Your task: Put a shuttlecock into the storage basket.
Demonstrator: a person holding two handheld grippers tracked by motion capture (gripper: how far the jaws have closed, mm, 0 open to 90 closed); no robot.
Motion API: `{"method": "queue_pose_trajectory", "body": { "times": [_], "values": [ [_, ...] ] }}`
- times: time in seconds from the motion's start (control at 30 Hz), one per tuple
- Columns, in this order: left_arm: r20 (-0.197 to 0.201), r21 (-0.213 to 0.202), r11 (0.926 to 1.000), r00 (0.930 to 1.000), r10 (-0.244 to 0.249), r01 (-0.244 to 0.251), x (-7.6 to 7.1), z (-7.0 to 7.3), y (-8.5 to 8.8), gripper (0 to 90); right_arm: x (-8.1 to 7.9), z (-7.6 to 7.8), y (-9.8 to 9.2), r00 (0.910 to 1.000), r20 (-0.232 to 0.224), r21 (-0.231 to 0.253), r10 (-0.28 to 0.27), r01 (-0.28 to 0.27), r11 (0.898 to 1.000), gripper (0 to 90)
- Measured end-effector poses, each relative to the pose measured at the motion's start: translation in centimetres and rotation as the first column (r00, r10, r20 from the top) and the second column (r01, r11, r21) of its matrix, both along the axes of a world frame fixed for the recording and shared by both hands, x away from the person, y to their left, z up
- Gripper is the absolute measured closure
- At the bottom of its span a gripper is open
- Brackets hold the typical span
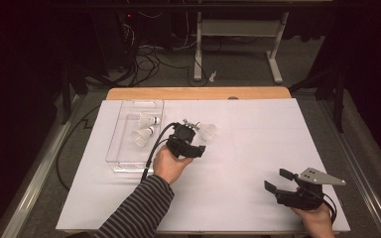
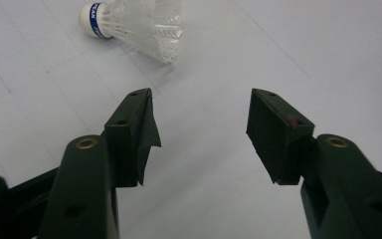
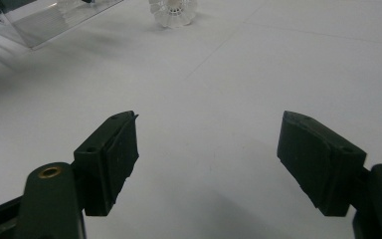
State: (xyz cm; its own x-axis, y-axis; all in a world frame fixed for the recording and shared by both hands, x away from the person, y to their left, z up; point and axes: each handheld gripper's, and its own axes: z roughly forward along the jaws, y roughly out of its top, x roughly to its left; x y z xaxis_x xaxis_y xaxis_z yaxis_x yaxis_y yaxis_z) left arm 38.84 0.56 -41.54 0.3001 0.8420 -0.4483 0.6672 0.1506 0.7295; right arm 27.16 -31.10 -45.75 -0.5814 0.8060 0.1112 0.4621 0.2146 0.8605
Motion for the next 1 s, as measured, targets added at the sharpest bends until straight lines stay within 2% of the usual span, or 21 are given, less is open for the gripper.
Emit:
{"method": "queue_pose_trajectory", "body": {
  "times": [0.6, 1.0],
  "values": [
    [-0.008, 0.042, 0.9991, 1.0000, 0.005, -0.004, 1.9, 0.2, -0.9, 45.7, 0.0, 0.0, 0.0, 1.0000, -0.001, 0.000, 0.003, -0.003, 1.000, 24.5],
    [-0.021, 0.046, 0.9988, 0.9997, 0.016, -0.015, 3.6, 0.0, -1.5, 46.8, 0.0, 0.0, 0.0, 1.0000, -0.003, -0.001, 0.006, -0.006, 1.000, 24.5]
  ]
}}
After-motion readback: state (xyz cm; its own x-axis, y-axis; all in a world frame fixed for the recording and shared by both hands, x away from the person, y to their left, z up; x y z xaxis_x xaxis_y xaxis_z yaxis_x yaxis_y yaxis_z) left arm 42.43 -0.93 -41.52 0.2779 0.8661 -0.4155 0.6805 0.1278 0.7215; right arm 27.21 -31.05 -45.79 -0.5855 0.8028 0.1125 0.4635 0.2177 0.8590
